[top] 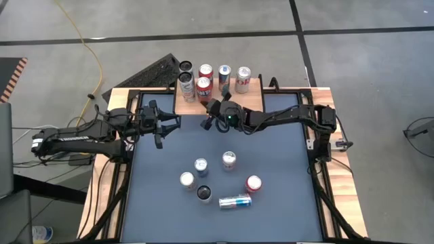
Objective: Place canned beverage on shelf
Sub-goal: Adjust the orange soda can
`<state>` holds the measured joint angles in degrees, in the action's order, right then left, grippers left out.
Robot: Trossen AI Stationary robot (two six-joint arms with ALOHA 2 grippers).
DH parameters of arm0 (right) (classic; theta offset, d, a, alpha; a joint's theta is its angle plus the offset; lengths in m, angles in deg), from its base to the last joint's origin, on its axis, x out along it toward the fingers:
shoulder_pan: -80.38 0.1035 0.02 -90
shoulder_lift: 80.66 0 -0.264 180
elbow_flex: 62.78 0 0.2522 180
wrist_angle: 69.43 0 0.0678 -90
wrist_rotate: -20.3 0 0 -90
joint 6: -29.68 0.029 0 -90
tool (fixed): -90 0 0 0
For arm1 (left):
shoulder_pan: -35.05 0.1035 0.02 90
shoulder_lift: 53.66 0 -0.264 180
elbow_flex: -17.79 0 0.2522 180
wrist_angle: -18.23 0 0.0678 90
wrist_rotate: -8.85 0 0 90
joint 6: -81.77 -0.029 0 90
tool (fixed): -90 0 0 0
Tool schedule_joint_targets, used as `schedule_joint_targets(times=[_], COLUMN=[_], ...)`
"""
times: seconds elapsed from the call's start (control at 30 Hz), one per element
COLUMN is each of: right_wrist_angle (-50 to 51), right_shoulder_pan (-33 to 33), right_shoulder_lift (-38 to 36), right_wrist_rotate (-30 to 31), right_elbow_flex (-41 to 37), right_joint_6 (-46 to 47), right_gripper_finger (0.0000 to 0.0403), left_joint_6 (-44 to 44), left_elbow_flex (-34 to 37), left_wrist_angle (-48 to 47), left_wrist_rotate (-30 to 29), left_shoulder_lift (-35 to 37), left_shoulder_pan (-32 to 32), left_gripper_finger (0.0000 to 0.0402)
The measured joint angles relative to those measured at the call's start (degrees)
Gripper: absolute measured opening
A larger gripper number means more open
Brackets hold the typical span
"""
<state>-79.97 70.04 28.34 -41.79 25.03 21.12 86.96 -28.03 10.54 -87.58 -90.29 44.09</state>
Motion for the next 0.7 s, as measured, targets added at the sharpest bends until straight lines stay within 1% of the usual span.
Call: schedule_joint_targets(times=[0.13,0.27,0.5,0.7], right_wrist_angle=[-1.32,0.06,0.33,2.26], right_shoulder_pan=[-1.16,-1.09,-1.07,-0.26], right_shoulder_lift=[2.14,2.75,2.75,2.75], right_wrist_rotate=[-1.08,0.00,1.05,3.51], right_elbow_flex=[0.47,1.73,1.69,1.69], right_joint_6=[-0.31,-0.37,-0.52,-0.52], right_gripper_finger=[0.0000,0.0000,0.0000,0.0000], left_joint_6=[0.04,0.04,0.00,0.02], left_elbow_flex=[0.00,0.00,0.00,0.00], left_wrist_angle=[-0.02,-0.07,-0.11,-0.13], left_wrist_rotate=[-0.02,-0.02,-0.01,0.00], left_shoulder_lift=[0.01,0.01,0.01,0.01], left_shoulder_pan=[0.00,-0.02,-0.04,-0.04], left_gripper_finger=[0.0174,0.0174,0.0174,0.0174])
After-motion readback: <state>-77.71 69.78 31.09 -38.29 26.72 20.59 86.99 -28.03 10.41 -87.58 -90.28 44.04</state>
